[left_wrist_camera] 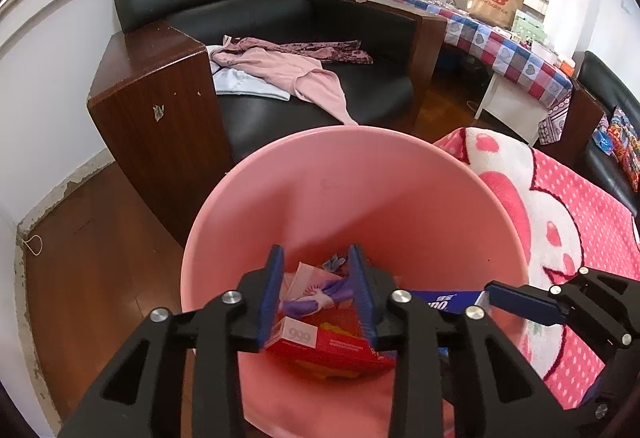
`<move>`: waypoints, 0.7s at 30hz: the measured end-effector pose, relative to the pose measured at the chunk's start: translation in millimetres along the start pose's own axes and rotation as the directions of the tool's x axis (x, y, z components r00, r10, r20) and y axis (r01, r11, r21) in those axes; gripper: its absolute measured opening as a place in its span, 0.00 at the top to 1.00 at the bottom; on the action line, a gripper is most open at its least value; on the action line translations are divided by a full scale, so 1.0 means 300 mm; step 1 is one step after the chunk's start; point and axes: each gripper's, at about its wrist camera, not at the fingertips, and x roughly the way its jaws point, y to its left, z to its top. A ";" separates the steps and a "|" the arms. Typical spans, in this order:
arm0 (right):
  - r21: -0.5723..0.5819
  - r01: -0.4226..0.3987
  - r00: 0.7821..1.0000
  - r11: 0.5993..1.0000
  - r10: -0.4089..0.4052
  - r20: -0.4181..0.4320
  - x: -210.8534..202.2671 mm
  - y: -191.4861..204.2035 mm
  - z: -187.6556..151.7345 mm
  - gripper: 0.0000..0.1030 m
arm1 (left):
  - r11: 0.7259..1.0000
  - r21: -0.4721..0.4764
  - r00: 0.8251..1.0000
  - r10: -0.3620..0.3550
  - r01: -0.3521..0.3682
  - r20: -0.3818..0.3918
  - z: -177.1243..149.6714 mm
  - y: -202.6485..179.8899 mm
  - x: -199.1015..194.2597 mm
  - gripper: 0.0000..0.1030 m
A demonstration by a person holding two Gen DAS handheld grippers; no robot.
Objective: Collect trash
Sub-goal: 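Carry the purple wrapper and tissue pack over the pink bucket and open both tools, then lower the right tool into the bucket and push the tissue pack down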
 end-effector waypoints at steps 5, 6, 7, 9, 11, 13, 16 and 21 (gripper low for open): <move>0.010 -0.005 1.000 1.000 0.005 0.014 -0.019 -0.005 -0.004 0.49 | 1.000 0.001 1.000 -0.018 0.018 0.019 0.000 -0.007 -0.029 0.60; 0.013 -0.006 1.000 1.000 0.006 0.019 -0.025 -0.007 -0.006 0.49 | 1.000 0.000 0.999 -0.021 0.021 0.025 0.001 -0.007 -0.037 0.58; 0.017 -0.010 1.000 1.000 0.009 0.025 -0.032 -0.009 -0.007 0.49 | 1.000 -0.004 0.999 -0.025 0.025 0.033 0.003 -0.008 -0.049 0.58; 0.026 -0.019 0.999 0.999 0.018 0.038 -0.047 -0.016 -0.008 0.48 | 0.999 -0.009 0.999 -0.031 0.031 0.043 0.004 -0.006 -0.068 0.56; 0.035 -0.031 0.998 0.999 0.029 0.057 -0.070 -0.024 -0.013 0.48 | 0.999 -0.017 0.998 -0.039 0.040 0.057 0.004 -0.005 -0.093 0.54; 0.039 -0.040 0.997 0.998 0.037 0.072 -0.089 -0.030 -0.018 0.48 | 0.999 -0.022 0.996 -0.046 0.048 0.074 0.003 -0.004 -0.122 0.52; 0.046 -0.050 0.994 0.998 0.046 0.101 -0.126 -0.042 -0.026 0.48 | 0.998 -0.031 0.994 -0.057 0.060 0.098 0.004 0.004 -0.164 0.50; 0.045 -0.070 0.988 0.997 0.063 0.138 -0.170 -0.052 -0.034 0.48 | 0.996 -0.045 0.987 -0.075 0.082 0.141 0.004 0.008 -0.238 0.48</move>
